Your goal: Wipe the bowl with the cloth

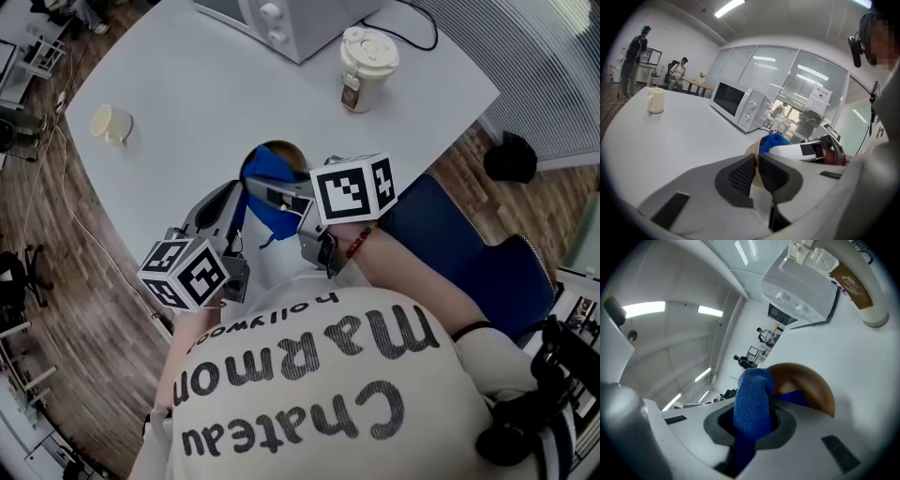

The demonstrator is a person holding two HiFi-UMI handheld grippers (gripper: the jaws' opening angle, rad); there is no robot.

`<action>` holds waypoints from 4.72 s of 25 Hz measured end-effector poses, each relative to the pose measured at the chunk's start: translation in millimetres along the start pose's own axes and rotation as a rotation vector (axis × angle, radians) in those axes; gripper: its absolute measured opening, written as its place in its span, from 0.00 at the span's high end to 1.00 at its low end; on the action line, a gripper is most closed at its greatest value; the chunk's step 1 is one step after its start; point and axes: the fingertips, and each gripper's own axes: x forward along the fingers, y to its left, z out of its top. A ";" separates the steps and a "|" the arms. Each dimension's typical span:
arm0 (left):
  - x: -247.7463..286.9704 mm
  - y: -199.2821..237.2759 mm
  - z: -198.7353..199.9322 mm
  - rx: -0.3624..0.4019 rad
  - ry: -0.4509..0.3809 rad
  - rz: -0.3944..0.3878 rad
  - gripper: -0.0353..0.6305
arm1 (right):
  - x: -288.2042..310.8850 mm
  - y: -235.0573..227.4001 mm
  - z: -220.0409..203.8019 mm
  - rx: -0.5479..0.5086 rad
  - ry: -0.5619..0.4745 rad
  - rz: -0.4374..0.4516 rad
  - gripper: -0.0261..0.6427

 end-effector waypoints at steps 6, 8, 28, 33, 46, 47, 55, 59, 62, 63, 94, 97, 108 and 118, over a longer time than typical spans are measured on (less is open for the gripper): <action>-3.4 10.6 -7.4 -0.011 -0.006 0.033 0.92 | 7.7 -18.4 -26.4 -0.023 0.105 -0.050 0.90; -5.7 12.5 -5.9 -0.012 -0.013 0.037 0.92 | 7.7 -22.8 -30.8 -0.035 0.127 -0.069 0.90; -27.4 17.7 -11.2 -0.019 0.030 -0.008 0.92 | -16.8 -47.8 -6.6 -0.223 0.114 -0.263 0.90; -28.5 28.2 -23.1 -0.057 0.052 0.001 0.93 | -18.4 -43.6 4.6 -0.234 0.072 -0.249 0.90; -20.8 52.8 -45.0 -0.152 0.090 0.053 0.93 | -45.6 -30.2 74.9 -0.259 -0.291 -0.185 0.90; -20.6 56.6 -45.8 -0.165 0.085 0.064 0.93 | -45.5 -29.4 76.5 -0.261 -0.299 -0.176 0.90; -15.2 75.7 -53.0 -0.200 0.088 0.141 0.94 | -40.7 -37.9 72.0 -0.243 -0.268 -0.162 0.90; -15.7 80.0 -57.1 -0.213 0.090 0.157 0.94 | -41.1 -40.1 71.4 -0.239 -0.262 -0.161 0.90; -16.1 82.0 -58.0 -0.203 0.094 0.169 0.94 | -41.5 -40.5 70.6 -0.240 -0.257 -0.162 0.90; -16.3 82.6 -58.7 -0.200 0.096 0.174 0.93 | -41.5 -40.3 69.7 -0.241 -0.254 -0.163 0.90; -191.0 1.6 -74.8 -0.146 -0.285 0.096 0.94 | -77.1 55.2 -61.1 -0.405 -0.206 -0.330 0.91; -225.7 -18.7 -94.3 -0.158 -0.310 0.090 0.95 | -86.3 65.9 -94.9 -0.392 -0.190 -0.344 0.91; -292.6 -66.1 -124.0 -0.145 -0.377 0.086 0.95 | -124.4 98.6 -157.3 -0.395 -0.206 -0.343 0.91; -318.8 -88.5 -134.5 -0.124 -0.402 0.068 0.95 | -138.5 119.1 -187.8 -0.411 -0.215 -0.332 0.91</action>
